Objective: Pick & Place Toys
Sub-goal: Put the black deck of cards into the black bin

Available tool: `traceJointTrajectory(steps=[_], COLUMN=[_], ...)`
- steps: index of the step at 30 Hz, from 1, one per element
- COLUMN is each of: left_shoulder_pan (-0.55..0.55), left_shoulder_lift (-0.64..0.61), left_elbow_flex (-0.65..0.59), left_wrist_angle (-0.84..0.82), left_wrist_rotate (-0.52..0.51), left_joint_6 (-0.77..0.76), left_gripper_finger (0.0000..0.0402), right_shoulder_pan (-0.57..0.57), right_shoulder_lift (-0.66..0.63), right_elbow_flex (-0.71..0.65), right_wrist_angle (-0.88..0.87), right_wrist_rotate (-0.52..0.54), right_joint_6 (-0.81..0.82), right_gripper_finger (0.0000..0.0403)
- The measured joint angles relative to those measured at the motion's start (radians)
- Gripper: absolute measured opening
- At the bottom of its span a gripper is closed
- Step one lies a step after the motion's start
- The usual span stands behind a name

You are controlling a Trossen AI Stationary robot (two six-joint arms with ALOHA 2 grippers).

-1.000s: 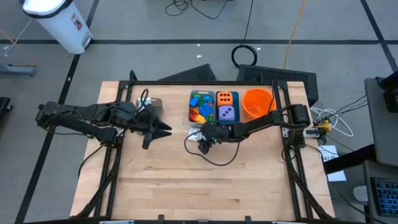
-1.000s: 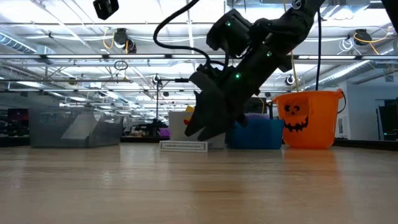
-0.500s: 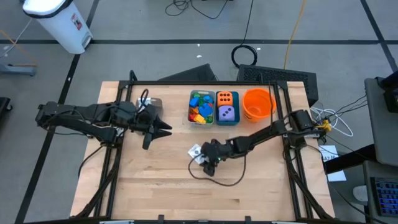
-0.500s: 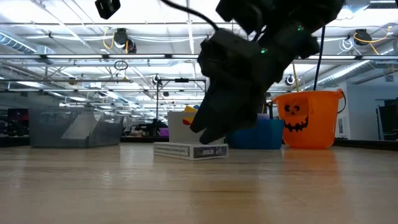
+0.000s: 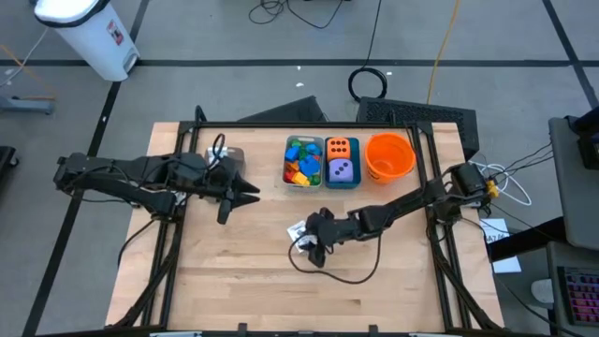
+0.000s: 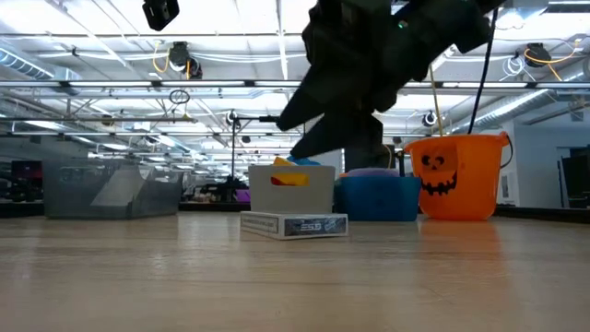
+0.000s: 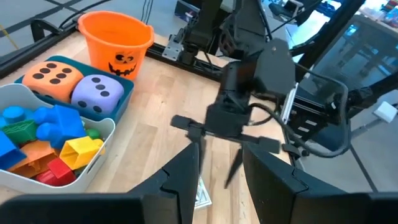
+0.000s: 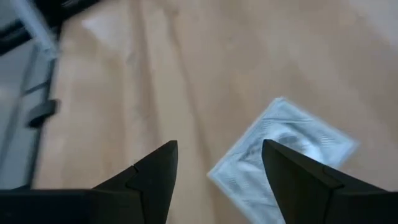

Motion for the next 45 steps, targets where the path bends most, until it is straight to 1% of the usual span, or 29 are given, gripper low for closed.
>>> traceJointTrajectory(steps=[2,9,16,20,24,33,39,41,45], left_shoulder_pan=[0.000,0.000,0.000,0.000,0.000,0.000,0.000,0.000,0.000], left_shoulder_lift=[0.000,0.000,0.000,0.000,0.000,0.000,0.000,0.000,0.000], left_elbow_flex=[0.000,0.000,0.000,0.000,0.000,0.000,0.000,0.000,0.000], left_wrist_angle=[0.000,0.003,0.002,0.002,0.000,-0.002,-0.002,-0.003,-0.002], left_wrist_rotate=[0.000,-0.001,-0.001,-0.001,-0.001,-0.001,-0.001,-0.001,-0.001], left_joint_6=[0.000,0.000,-0.003,-0.003,-0.002,-0.001,-0.002,-0.003,-0.002], left_gripper_finger=[0.0131,0.0131,0.0131,0.0131,0.0131,0.0131,0.0131,0.0131,0.0131], right_shoulder_pan=[0.000,0.005,0.005,0.004,0.001,-0.024,-0.050,-0.061,-0.078], right_shoulder_lift=[0.015,0.035,0.036,0.036,0.036,0.032,0.031,0.025,-0.006], right_elbow_flex=[0.002,0.002,0.001,0.001,-0.017,-0.081,-0.082,-0.081,-0.082], right_wrist_angle=[0.009,0.012,-0.050,-0.067,-0.077,-0.069,-0.133,-0.169,-0.253], right_wrist_rotate=[-0.046,-0.058,-0.076,-0.124,-0.122,-0.123,-0.119,-0.105,-0.041], right_joint_6=[0.014,0.019,0.019,0.019,0.022,0.088,0.086,0.080,0.029], right_gripper_finger=[0.0226,0.0226,0.0226,0.0226,0.0226,0.0226,0.0226,0.0226,0.0226])
